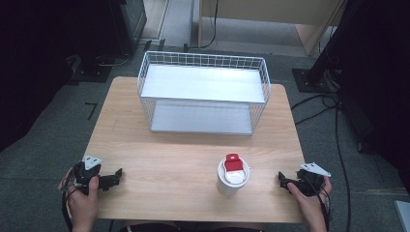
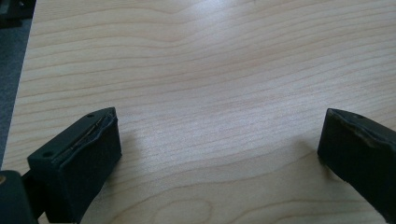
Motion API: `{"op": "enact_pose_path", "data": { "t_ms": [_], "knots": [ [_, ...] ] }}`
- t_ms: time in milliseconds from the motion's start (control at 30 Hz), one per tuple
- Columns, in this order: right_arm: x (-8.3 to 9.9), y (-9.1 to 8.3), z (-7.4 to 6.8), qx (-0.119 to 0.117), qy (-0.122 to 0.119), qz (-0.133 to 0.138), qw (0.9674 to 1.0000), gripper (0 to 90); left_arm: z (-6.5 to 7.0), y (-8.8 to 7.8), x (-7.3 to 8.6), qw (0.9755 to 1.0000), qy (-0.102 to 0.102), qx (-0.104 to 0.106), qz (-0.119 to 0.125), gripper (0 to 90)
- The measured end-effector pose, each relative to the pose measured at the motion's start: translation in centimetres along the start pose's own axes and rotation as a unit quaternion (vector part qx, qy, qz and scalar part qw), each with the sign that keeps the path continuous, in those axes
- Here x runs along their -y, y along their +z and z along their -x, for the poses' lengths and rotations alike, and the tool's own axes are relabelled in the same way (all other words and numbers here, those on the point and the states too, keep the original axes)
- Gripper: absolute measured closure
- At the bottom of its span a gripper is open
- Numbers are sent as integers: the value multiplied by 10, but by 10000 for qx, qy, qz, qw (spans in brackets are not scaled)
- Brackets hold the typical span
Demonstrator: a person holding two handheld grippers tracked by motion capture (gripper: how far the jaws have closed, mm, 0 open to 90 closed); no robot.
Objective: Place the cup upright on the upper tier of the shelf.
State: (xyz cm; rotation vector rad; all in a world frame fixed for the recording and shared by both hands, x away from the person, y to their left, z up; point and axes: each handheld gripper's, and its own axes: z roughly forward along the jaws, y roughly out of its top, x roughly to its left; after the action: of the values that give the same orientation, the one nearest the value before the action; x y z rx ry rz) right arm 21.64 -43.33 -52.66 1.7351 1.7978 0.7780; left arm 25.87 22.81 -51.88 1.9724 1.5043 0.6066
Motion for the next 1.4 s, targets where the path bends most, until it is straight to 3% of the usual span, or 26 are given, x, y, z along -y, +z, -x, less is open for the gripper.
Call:
{"op": "enact_pose_path", "data": {
  "t_ms": [233, 533, 600, 833, 900, 1033, 1133, 1400],
  "knots": [
    [1, -2, -9, -105, -146, 41, 9998, 0, 0, 0, 0, 10000, 0, 0, -1, 0],
    [-1, -7, -42, -608, -441, 130, 9971, 0, 0, 0, 0, 10000, 1, -1, -2, 0],
    [-2, -8, -45, -626, -457, 133, 9969, 0, 0, 0, 0, 10000, 0, 0, -2, 0],
    [-3, -9, -68, -925, -739, 189, 9928, 0, 0, 0, 0, 10000, 0, 0, -1, 0],
    [-3, -8, -79, -1070, -920, 186, 9898, 0, 0, 0, 0, 10000, 0, 0, 0, 0],
    [-2, -9, -87, -1208, -1000, 177, 9875, 0, 0, 0, 0, 10000, 0, 0, -1, 0],
    [-1, -9, -95, -1412, -1122, 194, 9834, 0, 0, 0, 0, 10000, 1, 0, -1, 0],
    [5, -13, -104, -1634, -1295, 135, 9779, 0, 0, 0, 0, 10000, 1, 0, -2, 0]
  ]
}}
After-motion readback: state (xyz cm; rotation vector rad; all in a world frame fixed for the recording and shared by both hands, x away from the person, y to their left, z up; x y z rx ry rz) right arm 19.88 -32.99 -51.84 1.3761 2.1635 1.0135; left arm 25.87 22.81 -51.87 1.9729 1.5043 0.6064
